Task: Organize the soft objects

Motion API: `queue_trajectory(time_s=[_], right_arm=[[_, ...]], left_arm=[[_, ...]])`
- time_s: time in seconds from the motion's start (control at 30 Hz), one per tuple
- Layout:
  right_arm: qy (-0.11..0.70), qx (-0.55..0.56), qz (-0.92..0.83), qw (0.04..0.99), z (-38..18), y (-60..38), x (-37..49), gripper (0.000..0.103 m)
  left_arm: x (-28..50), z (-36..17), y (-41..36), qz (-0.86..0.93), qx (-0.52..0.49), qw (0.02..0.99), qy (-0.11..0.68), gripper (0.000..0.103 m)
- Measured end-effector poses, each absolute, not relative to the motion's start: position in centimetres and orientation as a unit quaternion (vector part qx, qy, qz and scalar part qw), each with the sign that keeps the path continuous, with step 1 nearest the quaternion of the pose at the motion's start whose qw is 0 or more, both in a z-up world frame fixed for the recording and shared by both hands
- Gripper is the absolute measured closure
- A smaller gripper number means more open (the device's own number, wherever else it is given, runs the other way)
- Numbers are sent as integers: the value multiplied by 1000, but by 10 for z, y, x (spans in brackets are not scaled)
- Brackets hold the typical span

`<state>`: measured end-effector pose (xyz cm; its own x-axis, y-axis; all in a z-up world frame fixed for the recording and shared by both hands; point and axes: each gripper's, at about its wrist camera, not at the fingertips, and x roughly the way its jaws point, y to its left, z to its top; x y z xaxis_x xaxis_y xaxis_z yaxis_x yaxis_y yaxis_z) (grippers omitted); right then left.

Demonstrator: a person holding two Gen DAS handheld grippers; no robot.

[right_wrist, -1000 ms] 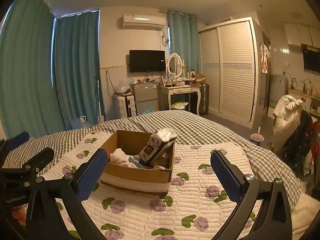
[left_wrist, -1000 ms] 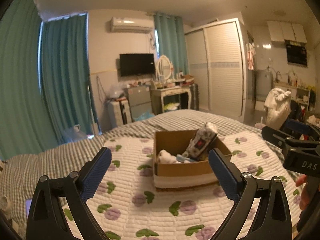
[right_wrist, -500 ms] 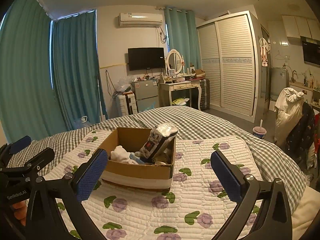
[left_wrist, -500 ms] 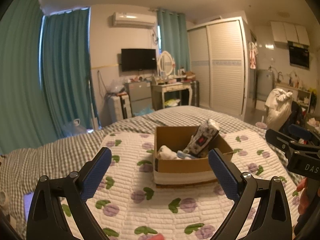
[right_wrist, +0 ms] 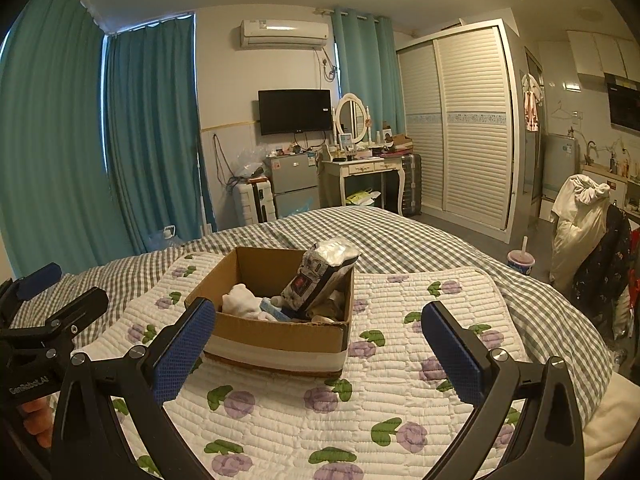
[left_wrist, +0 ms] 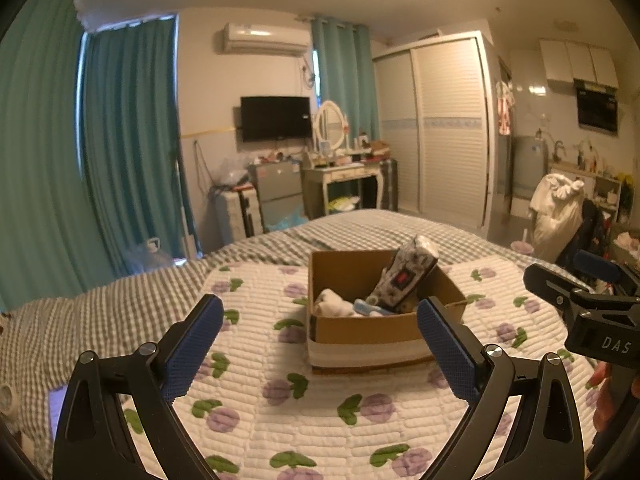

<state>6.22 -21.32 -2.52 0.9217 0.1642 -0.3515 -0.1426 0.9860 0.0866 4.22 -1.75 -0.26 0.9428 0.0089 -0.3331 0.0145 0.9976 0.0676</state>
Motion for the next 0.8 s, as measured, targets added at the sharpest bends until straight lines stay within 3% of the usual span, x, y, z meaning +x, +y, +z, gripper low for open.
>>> queue_trajectory(time_s=[0.8], right_arm=[[189, 29, 82, 978, -31, -210, 64, 0]], left_arm=[[42, -3, -17, -1, 36, 985, 169, 4]])
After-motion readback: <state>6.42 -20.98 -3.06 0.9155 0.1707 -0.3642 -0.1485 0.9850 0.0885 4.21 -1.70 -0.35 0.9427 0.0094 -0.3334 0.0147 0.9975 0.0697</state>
